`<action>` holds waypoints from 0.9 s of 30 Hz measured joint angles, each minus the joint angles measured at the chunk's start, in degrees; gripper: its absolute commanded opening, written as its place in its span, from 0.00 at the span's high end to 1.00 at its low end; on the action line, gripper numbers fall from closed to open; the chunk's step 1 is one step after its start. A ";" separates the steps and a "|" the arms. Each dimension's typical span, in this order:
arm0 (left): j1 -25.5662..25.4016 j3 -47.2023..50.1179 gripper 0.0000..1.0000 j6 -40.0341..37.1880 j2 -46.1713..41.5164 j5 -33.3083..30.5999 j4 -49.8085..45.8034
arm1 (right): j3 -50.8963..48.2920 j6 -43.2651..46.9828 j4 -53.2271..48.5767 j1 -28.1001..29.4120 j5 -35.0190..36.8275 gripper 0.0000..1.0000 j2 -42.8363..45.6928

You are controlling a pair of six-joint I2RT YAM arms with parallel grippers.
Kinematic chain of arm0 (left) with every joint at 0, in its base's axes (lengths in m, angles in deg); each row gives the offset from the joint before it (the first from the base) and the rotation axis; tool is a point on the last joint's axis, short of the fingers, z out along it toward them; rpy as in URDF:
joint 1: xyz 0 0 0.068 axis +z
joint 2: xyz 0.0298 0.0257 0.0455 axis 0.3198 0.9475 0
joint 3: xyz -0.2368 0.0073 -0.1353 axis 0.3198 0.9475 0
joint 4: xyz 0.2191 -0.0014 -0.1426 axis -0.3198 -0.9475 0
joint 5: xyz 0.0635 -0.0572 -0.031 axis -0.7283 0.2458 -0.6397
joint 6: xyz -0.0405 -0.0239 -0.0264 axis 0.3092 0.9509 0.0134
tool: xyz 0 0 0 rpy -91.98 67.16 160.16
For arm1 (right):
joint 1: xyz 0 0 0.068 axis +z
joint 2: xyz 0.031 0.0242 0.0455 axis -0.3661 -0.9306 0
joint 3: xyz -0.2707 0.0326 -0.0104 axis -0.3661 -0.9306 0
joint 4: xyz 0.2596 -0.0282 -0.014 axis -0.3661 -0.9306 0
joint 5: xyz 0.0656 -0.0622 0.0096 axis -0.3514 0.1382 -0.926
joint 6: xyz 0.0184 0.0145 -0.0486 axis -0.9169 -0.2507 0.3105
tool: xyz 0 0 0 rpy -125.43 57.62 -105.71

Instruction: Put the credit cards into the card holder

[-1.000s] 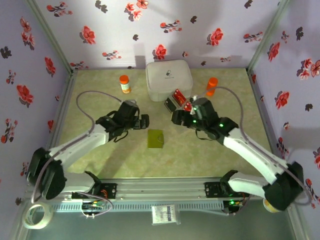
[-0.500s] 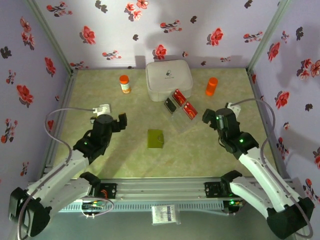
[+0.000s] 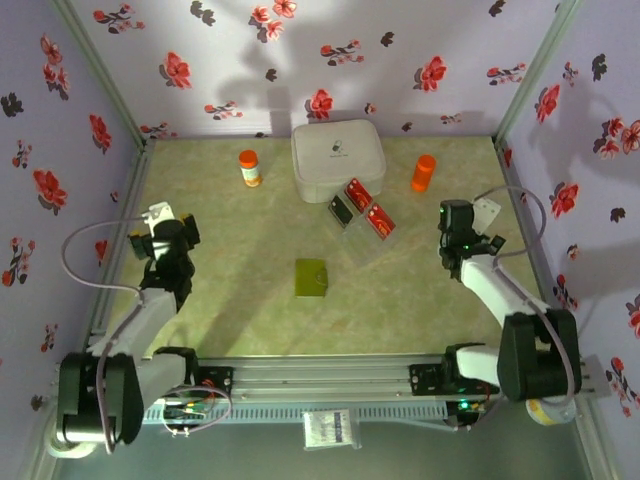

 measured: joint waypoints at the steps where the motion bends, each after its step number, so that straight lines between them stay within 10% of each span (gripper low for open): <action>1: 0.02 0.70 0.00 -0.26 2.16 0.44 2.25 | -0.26 1.33 1.79 -0.07 0.63 0.01 -2.05; 15: 0.09 5.29 0.00 -4.83 22.14 8.63 28.85 | -9.86 12.83 32.39 -1.92 -4.02 0.01 -10.84; 27: 3.89 3.74 0.00 -5.81 26.49 19.76 32.15 | -17.81 17.18 51.41 -5.03 -21.99 0.01 -16.02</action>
